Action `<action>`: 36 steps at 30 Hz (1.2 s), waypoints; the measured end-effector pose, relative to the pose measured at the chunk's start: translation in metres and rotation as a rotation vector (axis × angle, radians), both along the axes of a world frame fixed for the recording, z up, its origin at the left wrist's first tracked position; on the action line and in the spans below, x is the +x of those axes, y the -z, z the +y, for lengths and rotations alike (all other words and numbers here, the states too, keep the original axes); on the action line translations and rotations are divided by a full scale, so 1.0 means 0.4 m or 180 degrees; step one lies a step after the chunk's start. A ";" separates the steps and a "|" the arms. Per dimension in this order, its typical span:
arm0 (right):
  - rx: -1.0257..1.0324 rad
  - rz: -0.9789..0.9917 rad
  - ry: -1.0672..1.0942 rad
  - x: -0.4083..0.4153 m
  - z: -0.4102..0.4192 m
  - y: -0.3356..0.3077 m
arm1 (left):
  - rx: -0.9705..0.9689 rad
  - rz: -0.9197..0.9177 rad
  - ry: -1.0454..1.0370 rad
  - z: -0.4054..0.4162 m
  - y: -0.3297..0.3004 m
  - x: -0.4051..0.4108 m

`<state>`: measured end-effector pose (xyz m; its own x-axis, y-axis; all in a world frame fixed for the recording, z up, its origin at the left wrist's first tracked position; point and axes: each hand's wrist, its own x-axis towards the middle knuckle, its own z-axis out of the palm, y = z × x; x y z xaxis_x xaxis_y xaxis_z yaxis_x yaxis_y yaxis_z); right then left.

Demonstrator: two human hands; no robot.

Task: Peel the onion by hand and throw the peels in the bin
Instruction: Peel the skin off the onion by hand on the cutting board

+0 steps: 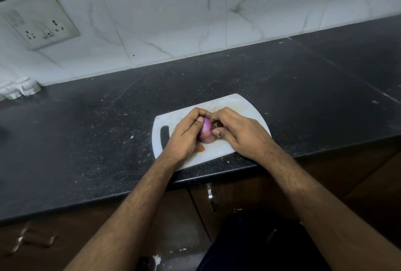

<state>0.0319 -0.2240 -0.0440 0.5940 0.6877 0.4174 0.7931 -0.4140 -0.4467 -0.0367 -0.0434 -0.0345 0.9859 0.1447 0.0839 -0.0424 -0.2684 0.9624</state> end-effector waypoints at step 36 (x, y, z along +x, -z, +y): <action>-0.0193 -0.0147 0.0068 0.005 0.007 0.007 | 0.0015 0.0007 0.0050 -0.003 -0.006 -0.003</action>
<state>0.0338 -0.2212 -0.0467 0.5900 0.6999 0.4025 0.8030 -0.4563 -0.3834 -0.0381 -0.0447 -0.0322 0.9883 0.1288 0.0823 -0.0445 -0.2722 0.9612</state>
